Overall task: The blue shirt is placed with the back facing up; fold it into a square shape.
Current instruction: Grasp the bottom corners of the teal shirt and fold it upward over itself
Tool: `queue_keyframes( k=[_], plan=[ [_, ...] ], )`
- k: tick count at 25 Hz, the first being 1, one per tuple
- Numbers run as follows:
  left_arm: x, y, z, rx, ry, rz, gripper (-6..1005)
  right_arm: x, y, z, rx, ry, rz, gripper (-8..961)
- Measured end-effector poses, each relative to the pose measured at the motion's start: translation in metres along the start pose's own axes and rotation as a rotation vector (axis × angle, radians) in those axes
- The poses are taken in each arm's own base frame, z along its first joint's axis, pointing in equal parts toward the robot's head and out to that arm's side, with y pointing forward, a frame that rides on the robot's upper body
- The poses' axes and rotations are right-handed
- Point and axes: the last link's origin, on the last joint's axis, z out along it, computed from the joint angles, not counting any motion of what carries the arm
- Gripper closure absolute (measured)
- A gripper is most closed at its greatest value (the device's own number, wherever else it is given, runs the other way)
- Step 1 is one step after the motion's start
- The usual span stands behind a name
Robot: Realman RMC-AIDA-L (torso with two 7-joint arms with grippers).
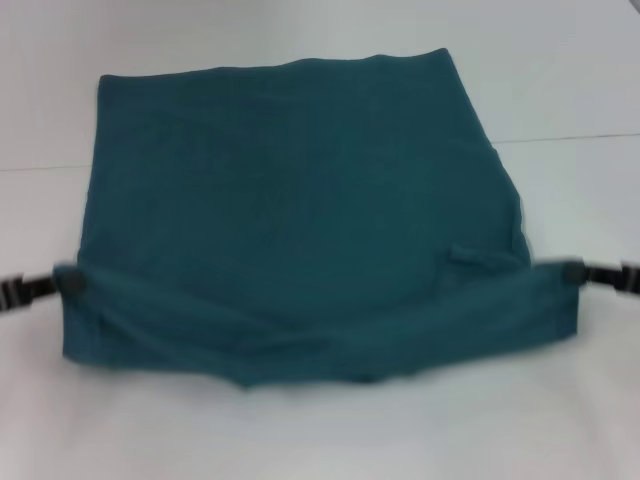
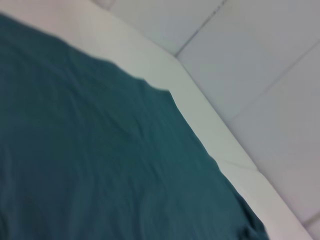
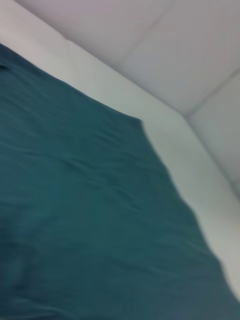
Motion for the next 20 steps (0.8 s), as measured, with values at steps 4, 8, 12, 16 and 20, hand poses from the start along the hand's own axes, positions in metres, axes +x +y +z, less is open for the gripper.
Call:
queue_keyframes(
  k=[4,8,12,16,20],
  plan=[
    [0.03,-0.004,0.017,0.059,0.064,0.04,928,-0.026,0.004,0.024,0.036,-0.083,-0.043,922],
    [0.052,-0.008,0.029,0.106,0.15,0.057,926,-0.044,0.007,0.048,0.091,-0.119,-0.091,922],
    [0.065,-0.011,0.041,0.146,0.218,0.073,924,-0.058,0.01,0.076,0.166,-0.152,-0.152,922],
    [0.076,-0.014,0.052,0.186,0.281,0.081,922,-0.072,0.019,0.107,0.242,-0.185,-0.234,921],
    [0.086,-0.013,0.061,0.215,0.317,0.094,920,-0.082,0.025,0.118,0.278,-0.194,-0.268,921]
  ],
)
